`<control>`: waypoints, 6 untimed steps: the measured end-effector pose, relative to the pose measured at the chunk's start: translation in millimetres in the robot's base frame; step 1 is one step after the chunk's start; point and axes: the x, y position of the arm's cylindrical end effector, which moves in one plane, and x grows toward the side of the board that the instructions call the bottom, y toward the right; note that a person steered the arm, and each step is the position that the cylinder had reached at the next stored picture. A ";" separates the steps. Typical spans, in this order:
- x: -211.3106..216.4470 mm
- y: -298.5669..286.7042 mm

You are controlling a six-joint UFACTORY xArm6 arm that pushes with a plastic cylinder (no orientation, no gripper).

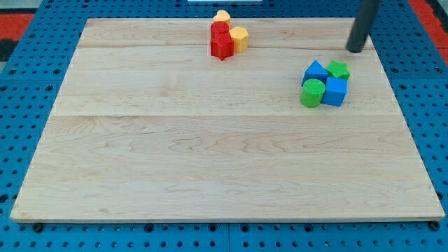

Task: Push the green star into the blue triangle

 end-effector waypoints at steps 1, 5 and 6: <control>31.2 8.1; 51.5 -33.8; 51.5 -69.3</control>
